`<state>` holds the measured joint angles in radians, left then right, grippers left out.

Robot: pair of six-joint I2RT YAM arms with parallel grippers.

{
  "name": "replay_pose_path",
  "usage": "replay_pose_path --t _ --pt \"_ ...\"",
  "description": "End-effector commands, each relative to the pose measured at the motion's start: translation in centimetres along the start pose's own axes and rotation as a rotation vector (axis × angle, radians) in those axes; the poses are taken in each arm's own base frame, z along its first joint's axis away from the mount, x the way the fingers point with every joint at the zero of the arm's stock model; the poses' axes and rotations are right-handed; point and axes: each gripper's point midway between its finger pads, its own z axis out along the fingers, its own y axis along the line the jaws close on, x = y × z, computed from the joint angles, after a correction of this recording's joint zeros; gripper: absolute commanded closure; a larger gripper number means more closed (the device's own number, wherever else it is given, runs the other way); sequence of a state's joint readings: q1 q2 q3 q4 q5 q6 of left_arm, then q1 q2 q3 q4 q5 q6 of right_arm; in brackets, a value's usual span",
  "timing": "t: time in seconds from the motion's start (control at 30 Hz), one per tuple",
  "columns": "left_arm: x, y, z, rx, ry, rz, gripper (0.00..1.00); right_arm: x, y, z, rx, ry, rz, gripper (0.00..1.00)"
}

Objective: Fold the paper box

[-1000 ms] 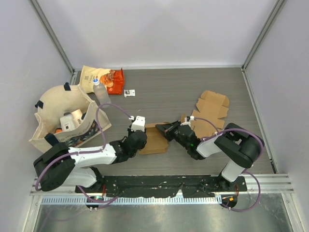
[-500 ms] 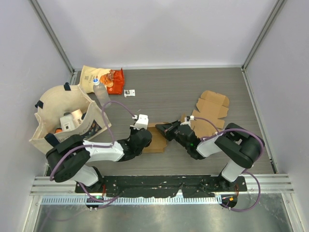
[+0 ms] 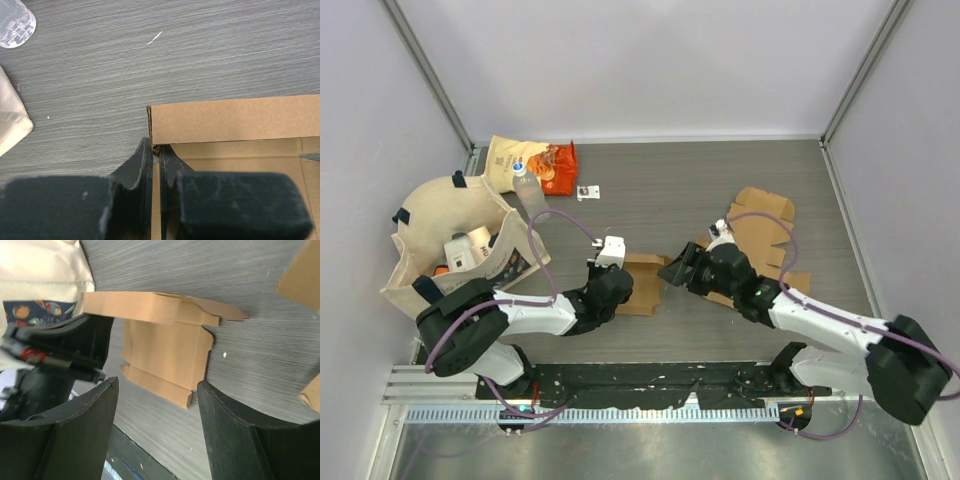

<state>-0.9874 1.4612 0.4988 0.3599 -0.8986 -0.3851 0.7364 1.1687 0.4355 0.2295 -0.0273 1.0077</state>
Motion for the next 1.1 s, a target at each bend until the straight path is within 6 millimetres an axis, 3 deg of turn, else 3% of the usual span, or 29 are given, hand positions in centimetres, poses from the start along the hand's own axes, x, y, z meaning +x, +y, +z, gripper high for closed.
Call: replay_pose_path --t 0.0,0.07,0.17,0.33,0.67,0.8,0.9,1.07 --pt "-0.9 1.0 -0.2 -0.049 -0.035 -0.050 1.00 -2.7 2.2 -3.2 0.068 0.020 -0.272 0.31" --pt "-0.5 1.2 -0.3 -0.055 -0.023 -0.070 1.00 -4.1 4.6 -2.2 0.033 -0.004 -0.275 0.31" --pt "-0.3 1.3 -0.3 -0.060 -0.017 -0.093 1.00 -5.3 4.7 0.2 0.091 -0.030 -0.246 0.39" --pt "0.1 1.2 -0.4 -0.061 0.000 -0.100 1.00 -6.4 6.0 2.0 0.087 -0.044 -0.272 0.39" --pt "-0.2 1.0 -0.5 -0.052 -0.002 -0.125 1.00 -5.3 5.3 4.0 0.073 -0.018 -0.266 0.51" --pt "-0.3 1.0 -0.6 -0.046 0.003 -0.122 1.00 -5.4 6.0 4.8 0.023 -0.036 -0.228 0.51" --pt "-0.2 0.9 -0.6 -0.039 0.006 -0.128 1.00 -4.4 7.0 5.5 -0.038 0.007 -0.179 0.53" --pt "-0.2 0.6 -0.6 -0.032 0.011 -0.140 1.00 -4.6 6.1 5.5 0.020 -0.005 -0.208 0.50"
